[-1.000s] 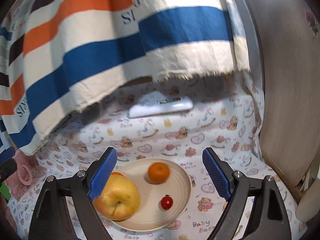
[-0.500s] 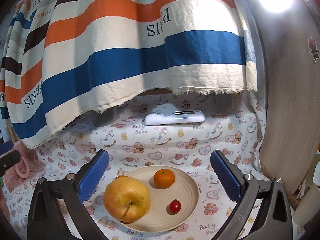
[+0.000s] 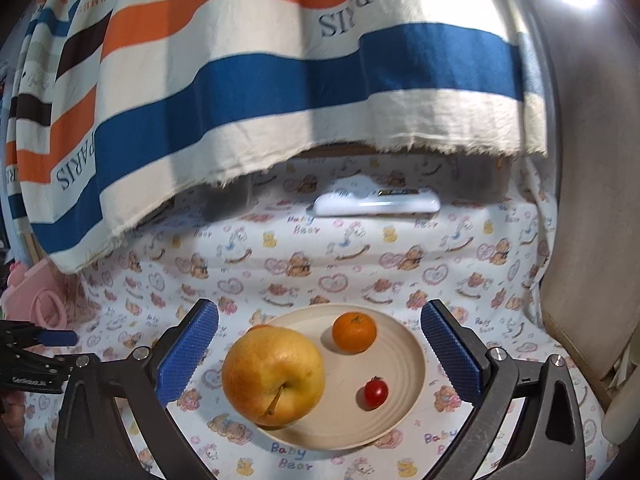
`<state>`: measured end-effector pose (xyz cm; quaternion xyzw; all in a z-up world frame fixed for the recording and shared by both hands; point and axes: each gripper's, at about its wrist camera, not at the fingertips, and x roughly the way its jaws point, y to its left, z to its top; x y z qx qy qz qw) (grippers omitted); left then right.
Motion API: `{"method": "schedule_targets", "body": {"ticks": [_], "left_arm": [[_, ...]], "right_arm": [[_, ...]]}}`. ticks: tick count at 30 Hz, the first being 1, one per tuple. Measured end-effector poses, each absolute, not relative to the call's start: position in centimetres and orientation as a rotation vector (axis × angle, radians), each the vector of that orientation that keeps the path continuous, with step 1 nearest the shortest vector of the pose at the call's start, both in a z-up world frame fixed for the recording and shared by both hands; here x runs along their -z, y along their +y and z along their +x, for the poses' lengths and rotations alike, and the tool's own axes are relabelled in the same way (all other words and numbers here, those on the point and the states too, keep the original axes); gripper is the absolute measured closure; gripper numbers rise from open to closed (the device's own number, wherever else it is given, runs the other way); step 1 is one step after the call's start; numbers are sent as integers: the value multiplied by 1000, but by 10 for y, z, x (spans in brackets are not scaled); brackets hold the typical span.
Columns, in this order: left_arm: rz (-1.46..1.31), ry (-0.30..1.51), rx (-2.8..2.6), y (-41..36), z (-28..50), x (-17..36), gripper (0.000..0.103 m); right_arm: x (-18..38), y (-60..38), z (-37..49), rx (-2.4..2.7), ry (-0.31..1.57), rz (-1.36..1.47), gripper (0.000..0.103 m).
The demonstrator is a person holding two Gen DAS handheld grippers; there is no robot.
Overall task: Organize fruits
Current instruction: 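Move the left gripper to the small yellow fruit and grasp it, then grasp the small orange with the right gripper while the left gripper holds the yellow fruit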
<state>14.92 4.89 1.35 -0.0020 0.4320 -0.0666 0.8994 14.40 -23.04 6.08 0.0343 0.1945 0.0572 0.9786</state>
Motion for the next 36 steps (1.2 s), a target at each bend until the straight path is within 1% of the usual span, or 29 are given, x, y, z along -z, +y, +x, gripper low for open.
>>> {"method": "schedule_targets", "body": {"ticks": [2, 4, 7, 8, 10, 12, 15, 17, 19, 20, 25, 31, 36], "left_arm": [[-12, 932, 127, 49, 154, -6, 37], [-33, 974, 132, 50, 160, 3, 45], [-48, 1024, 119, 52, 169, 15, 54], [-47, 1033, 112, 53, 172, 18, 55], [-50, 1047, 101, 54, 175, 23, 61], [-54, 1061, 101, 55, 175, 27, 65], [-50, 1063, 100, 55, 175, 28, 65], [-44, 1065, 104, 53, 175, 28, 68], [-42, 1073, 112, 52, 175, 30, 77], [-42, 1077, 114, 50, 177, 32, 80], [-49, 1060, 100, 52, 178, 32, 80], [-102, 994, 77, 69, 174, 19, 80], [-106, 939, 43, 78, 172, 7, 80]], "right_arm": [[-58, -228, 146, -100, 399, 50, 1], [-56, -229, 148, -99, 410, 52, 1], [-55, -230, 150, -103, 419, 66, 1], [-55, -230, 150, -102, 419, 66, 1], [-55, -231, 150, -100, 418, 62, 1], [-54, -231, 151, -99, 423, 62, 1], [-53, -230, 152, -100, 433, 60, 1], [-52, -230, 153, -104, 442, 59, 1], [-52, -229, 154, -113, 449, 57, 1], [-53, -228, 153, -120, 451, 56, 1], [-60, -219, 145, -126, 443, 34, 1], [-83, -174, 131, -213, 429, -43, 1], [-82, -139, 137, -273, 496, -29, 1]]}}
